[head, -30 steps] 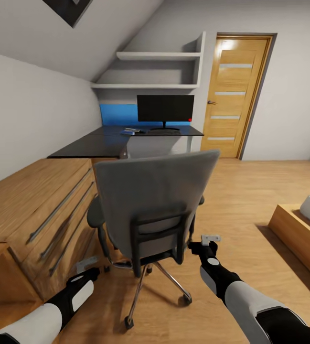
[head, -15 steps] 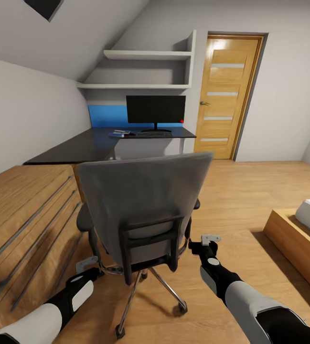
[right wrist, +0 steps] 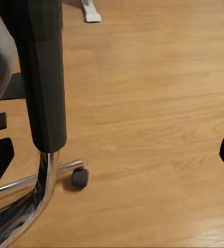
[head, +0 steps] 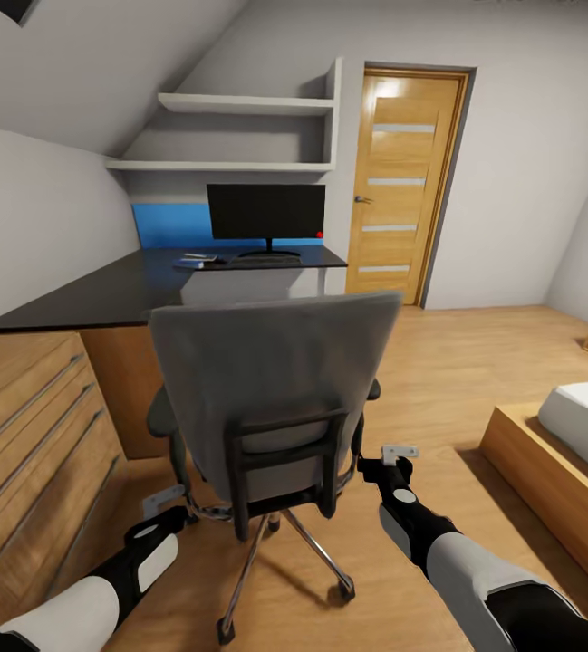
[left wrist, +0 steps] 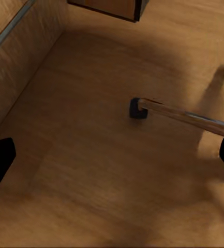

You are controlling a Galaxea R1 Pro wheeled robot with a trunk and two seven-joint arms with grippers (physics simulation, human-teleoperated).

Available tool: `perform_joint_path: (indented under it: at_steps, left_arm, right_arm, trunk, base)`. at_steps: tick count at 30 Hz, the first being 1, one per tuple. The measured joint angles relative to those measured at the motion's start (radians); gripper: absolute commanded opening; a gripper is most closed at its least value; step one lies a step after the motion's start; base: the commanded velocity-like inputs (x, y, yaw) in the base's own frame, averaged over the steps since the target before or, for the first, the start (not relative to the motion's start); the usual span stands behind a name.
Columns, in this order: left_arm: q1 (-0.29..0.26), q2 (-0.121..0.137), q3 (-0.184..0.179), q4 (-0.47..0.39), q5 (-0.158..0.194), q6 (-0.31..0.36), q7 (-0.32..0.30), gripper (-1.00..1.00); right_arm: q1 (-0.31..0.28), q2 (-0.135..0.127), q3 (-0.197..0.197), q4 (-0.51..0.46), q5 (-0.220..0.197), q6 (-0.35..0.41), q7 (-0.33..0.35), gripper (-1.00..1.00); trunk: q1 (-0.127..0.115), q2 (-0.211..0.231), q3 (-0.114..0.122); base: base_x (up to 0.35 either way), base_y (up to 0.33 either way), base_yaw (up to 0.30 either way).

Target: In the bedroom, organize the workspace by keeping the computer under the desk, ensuring the monitor is on the desk, placing the keyboard on the desk next to the monitor, placing the mouse on the desk next to the keyboard, moving the folder from the swivel chair onto the desk next to the mouse, stacking the notebook on top of the folder with the pen on top of the notebook, and positioning the swivel chair next to the desk.

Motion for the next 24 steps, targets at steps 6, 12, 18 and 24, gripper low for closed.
perform_joint_path:
  at_steps: [6, 12, 18, 24]
  left_arm:
    - [0.000, 0.000, 0.000, 0.022, -0.003, -0.001, -0.002, 1.00]
    - [0.000, -0.001, -0.006, -0.002, -0.007, 0.002, -0.006, 1.00]
    - [0.000, -0.002, -0.007, -0.001, -0.007, 0.002, -0.008, 1.00]
    - [0.000, -0.001, -0.007, -0.001, -0.007, 0.003, -0.008, 1.00]
  right_arm:
    - [0.000, 0.000, 0.000, 0.000, 0.000, 0.000, 0.000, 1.00]
    - [0.000, 0.001, -0.012, 0.002, 0.019, -0.003, -0.007, 1.00]
    - [0.000, 0.006, 0.003, 0.000, 0.024, 0.000, 0.000, 1.00]
    - [0.000, 0.006, 0.004, 0.000, 0.024, 0.000, 0.000, 1.00]
  trunk:
    - [0.000, 0.000, 0.005]
    - [0.000, 0.000, 0.004]
    - [0.001, 0.000, 0.003]
    - [0.001, 0.000, 0.003]
  base:
    - [0.300, -0.111, -0.106]
    - [0.229, -0.003, 0.131]
    - [-0.249, -0.069, 0.035]
    - [-0.303, -0.173, 0.001]
